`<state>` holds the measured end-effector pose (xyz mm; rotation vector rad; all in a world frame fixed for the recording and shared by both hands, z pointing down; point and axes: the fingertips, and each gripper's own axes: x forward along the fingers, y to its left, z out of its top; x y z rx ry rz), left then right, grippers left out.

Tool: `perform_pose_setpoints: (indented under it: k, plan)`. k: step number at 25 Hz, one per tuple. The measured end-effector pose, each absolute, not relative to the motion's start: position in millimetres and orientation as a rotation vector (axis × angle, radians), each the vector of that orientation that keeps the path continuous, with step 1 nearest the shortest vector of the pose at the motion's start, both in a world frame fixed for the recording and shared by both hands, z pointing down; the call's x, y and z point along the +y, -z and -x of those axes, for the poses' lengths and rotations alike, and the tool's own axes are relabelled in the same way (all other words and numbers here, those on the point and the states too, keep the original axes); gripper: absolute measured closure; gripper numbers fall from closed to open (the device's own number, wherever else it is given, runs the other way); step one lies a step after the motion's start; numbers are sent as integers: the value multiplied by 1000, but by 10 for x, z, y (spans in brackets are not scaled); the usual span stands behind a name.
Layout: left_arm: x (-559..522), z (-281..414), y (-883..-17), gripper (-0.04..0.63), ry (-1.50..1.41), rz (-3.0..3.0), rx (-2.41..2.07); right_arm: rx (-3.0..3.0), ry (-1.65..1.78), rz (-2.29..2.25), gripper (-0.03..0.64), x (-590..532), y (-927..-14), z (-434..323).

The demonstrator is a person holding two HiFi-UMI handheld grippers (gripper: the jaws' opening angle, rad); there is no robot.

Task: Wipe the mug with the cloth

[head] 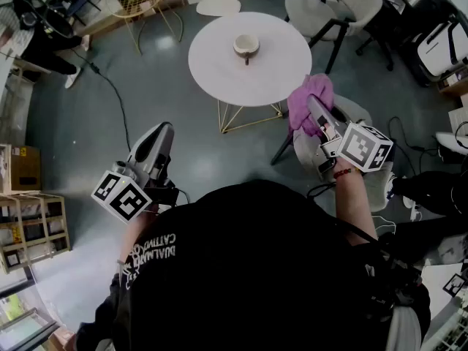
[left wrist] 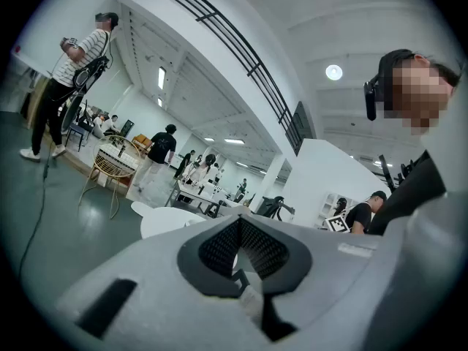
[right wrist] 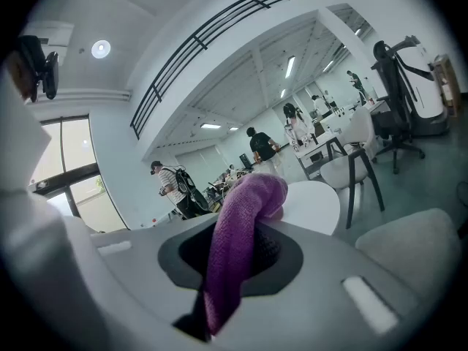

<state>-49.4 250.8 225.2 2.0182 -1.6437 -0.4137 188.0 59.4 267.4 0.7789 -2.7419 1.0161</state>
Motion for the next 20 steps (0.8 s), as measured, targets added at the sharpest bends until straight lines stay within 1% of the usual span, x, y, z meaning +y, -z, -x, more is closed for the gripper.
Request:
perform_pose_setpoints:
  k: [12, 20]
  plan:
    - [2451, 486, -2270, 598, 417, -2010, -1635, -2724, -1012, -761, 557, 573, -2676, -1859]
    - [2407, 446, -2376, 598, 382, -1971, -1622, -2702, -1077, -787, 556, 570, -2757, -1943]
